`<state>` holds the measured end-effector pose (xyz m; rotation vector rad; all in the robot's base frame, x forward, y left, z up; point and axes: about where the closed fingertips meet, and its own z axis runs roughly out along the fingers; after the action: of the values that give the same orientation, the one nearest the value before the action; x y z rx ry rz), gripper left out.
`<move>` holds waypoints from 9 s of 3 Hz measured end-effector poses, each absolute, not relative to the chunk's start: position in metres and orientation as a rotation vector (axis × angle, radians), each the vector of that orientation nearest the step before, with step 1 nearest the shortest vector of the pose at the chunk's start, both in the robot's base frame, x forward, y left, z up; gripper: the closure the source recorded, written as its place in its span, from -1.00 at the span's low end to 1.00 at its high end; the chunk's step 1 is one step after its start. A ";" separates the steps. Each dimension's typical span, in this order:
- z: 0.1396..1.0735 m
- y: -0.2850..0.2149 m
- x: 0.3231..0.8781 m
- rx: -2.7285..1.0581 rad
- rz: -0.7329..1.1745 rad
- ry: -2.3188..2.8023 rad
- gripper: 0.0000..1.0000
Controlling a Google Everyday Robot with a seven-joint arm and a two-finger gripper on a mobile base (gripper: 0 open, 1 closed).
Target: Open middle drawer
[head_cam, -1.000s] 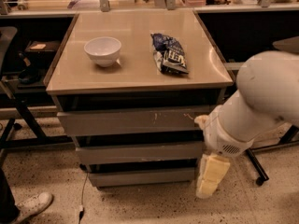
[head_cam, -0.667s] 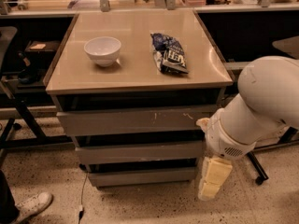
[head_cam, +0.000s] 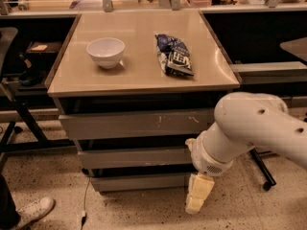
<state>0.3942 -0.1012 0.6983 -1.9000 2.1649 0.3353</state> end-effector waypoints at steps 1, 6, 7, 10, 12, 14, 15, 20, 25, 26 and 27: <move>0.641 -0.087 0.415 -1.885 0.330 2.166 -1.00; 0.502 -0.061 0.499 -1.767 0.212 2.202 -1.00; 0.477 -0.061 0.518 -1.747 0.173 2.227 -1.00; 0.440 -0.077 0.564 -1.781 0.080 2.250 -1.00; 0.408 -0.076 0.577 -1.798 0.082 2.278 -1.00; 0.400 -0.074 0.563 -1.843 0.124 2.290 -1.00; 0.403 -0.075 0.544 -1.857 0.163 2.302 -1.00; 0.406 -0.081 0.502 -1.859 0.251 2.332 0.75; 0.416 -0.089 0.476 -1.780 0.301 2.373 1.00; 0.418 -0.092 0.465 -1.750 0.316 2.397 1.00; 0.420 -0.093 0.457 -1.727 0.326 2.415 1.00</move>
Offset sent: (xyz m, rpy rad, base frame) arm 0.0697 0.0385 -0.1596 0.0019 -0.0022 -0.0247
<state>0.4566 -0.0932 0.4198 -1.7265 2.4154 0.3265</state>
